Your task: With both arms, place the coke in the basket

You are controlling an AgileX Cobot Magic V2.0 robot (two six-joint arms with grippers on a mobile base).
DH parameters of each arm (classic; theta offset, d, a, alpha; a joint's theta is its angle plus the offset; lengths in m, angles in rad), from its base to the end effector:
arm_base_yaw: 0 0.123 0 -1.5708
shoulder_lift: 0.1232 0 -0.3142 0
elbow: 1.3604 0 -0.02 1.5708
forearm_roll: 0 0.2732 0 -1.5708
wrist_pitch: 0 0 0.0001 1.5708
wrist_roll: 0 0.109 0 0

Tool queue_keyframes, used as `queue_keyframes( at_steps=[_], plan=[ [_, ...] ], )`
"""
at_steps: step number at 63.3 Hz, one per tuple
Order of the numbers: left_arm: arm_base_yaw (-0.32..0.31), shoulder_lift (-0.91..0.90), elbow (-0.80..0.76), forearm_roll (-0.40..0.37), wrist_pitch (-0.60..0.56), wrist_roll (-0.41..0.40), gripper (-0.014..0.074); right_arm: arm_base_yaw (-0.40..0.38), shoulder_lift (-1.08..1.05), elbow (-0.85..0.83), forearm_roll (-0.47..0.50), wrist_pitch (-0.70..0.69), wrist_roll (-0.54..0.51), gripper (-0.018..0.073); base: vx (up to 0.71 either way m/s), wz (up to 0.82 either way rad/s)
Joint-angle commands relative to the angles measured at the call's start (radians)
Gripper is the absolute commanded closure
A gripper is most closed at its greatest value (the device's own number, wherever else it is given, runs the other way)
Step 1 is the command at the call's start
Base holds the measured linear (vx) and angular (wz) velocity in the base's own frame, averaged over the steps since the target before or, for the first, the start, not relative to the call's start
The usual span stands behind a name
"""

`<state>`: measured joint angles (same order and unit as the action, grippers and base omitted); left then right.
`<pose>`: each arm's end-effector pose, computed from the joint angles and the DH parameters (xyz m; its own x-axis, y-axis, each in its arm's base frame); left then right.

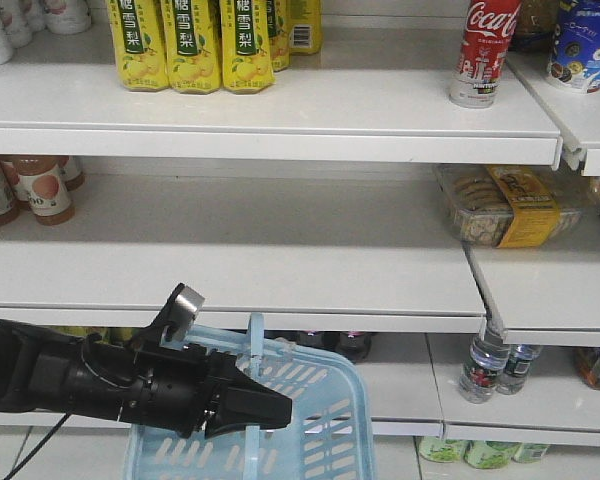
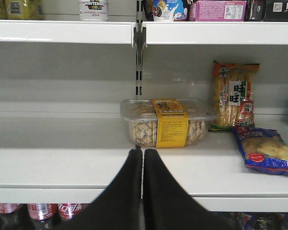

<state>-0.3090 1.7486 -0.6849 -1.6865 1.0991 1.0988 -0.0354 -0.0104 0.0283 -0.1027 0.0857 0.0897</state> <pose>0.2561 -0.1831 0.1732 -0.9892 -0.0076 -0.1464 0.1361 0.3234 -0.9364 0.0679 -0.0034 0.1954 -0.0165 -0.0121 -0.9998 0.0440 0.9990 -0.0128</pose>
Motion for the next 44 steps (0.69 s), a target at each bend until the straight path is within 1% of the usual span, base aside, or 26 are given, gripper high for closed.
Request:
queue_keyframes(
  at_steps=[1,44],
  plan=[
    [-0.004,-0.052,-0.019,-0.093,0.082,0.009,0.0603,-0.003,-0.018,0.01,-0.008,-0.071,-0.005,0.0567,0.07,0.04],
    [-0.004,-0.052,-0.019,-0.093,0.082,0.009,0.0603,-0.003,-0.018,0.01,-0.008,-0.071,-0.005,0.0567,0.05,0.01]
  ],
)
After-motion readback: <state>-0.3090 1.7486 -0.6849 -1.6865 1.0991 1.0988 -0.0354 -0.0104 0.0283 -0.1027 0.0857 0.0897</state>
